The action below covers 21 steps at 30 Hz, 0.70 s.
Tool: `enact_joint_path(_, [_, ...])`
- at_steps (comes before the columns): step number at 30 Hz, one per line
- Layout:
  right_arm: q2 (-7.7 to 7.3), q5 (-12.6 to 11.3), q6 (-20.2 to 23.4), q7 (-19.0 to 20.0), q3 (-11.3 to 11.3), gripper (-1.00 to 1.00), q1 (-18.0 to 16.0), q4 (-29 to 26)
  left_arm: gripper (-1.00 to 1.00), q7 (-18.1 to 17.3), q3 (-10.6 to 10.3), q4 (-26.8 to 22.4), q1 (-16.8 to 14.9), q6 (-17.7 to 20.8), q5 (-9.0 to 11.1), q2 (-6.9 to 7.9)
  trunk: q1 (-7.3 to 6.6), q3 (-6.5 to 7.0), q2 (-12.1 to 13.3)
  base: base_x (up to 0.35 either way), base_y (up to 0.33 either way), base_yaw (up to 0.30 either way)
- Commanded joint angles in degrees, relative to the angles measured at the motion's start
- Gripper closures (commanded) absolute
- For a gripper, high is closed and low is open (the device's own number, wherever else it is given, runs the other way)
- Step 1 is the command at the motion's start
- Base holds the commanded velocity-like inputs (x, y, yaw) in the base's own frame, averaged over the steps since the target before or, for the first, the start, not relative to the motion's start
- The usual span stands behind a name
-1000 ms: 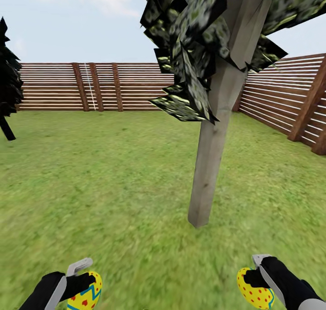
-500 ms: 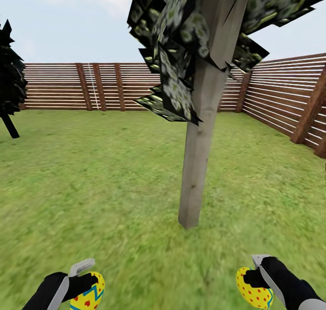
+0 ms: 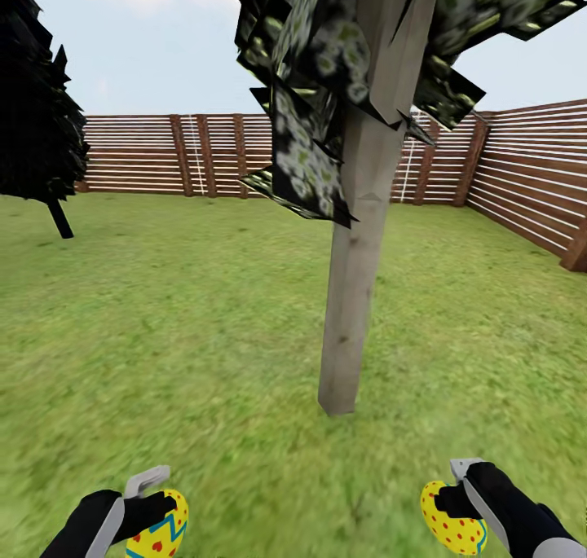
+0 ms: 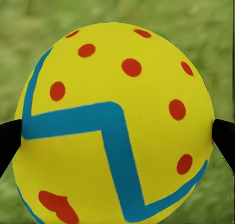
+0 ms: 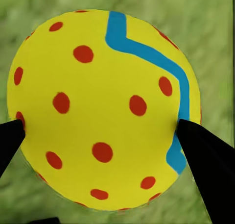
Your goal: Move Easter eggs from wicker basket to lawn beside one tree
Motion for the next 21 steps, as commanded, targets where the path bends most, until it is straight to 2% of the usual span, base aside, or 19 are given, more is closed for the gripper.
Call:
enact_joint_path(1, [0.1,-0.18,0.18,-0.05,0.35,1.0,-0.03,-0.06,1.0,-0.21,0.2,0.03,-0.03,0.37,-0.11,-0.03,-0.01,-0.06,-0.03,0.0,-0.34,0.025])
enact_joint_path(21, [0.15,-0.24,0.19,-0.11,0.34,1.0,-0.03,-0.06,1.0,-0.27,0.2,0.97,-0.03,0.37,-0.12,-0.86,-0.01,-0.06,-0.03,0.0,-0.34,0.001])
